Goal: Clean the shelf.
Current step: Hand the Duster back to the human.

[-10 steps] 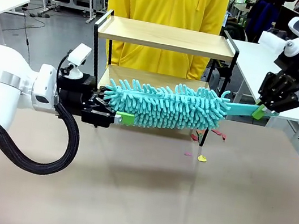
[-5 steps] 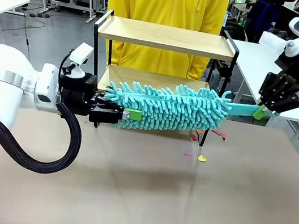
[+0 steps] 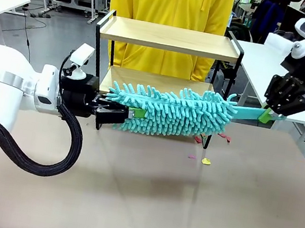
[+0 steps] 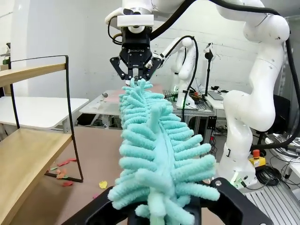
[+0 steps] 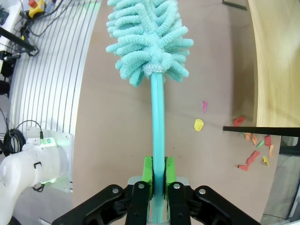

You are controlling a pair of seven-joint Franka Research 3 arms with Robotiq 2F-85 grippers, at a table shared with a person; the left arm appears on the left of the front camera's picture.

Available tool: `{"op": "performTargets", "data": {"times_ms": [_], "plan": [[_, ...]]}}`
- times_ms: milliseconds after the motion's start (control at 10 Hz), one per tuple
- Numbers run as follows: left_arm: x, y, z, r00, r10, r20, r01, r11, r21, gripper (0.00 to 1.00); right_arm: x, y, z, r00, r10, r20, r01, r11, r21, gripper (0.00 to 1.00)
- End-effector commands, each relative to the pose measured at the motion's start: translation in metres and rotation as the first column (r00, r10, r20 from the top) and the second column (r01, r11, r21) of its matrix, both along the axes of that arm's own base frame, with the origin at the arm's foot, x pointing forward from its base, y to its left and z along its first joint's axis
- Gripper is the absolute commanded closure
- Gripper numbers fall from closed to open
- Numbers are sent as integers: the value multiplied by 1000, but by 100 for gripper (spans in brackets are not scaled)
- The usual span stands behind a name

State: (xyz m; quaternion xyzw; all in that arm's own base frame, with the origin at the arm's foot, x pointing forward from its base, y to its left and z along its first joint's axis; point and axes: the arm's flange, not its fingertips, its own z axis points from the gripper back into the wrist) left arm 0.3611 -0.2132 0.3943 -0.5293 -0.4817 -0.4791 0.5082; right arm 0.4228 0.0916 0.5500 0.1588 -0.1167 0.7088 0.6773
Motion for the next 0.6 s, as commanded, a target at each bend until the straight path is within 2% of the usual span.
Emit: {"op": "performTargets", "data": {"times_ms": [0, 100, 200, 300, 400, 500], "plan": [[-8, -4, 1, 999, -15, 38, 15, 1000, -10, 100, 2, 2, 3, 1000, -8, 21, 7, 1000, 23, 87], [-5, -1, 1, 991, 74, 112, -67, 996, -65, 100, 2, 2, 3, 1000, -8, 21, 7, 1000, 23, 87], [0, 0, 0, 1000, 2, 8, -2, 1000, 1, 100, 2, 2, 3, 1000, -8, 21, 7, 1000, 23, 87], [0, 0, 0, 1000, 2, 8, -2, 1000, 1, 100, 0, 0, 0, 1000, 1, 0, -1, 1000, 0, 28], [0, 0, 0, 1000, 2, 8, -2, 1000, 1, 100, -7, -7, 10, 1000, 3, 5, -3, 999, 51, 28], [0, 0, 0, 1000, 2, 8, -2, 1000, 1, 100, -16, -16, 25, 1000, -2, 1, 2, 991, 130, 0]]}}
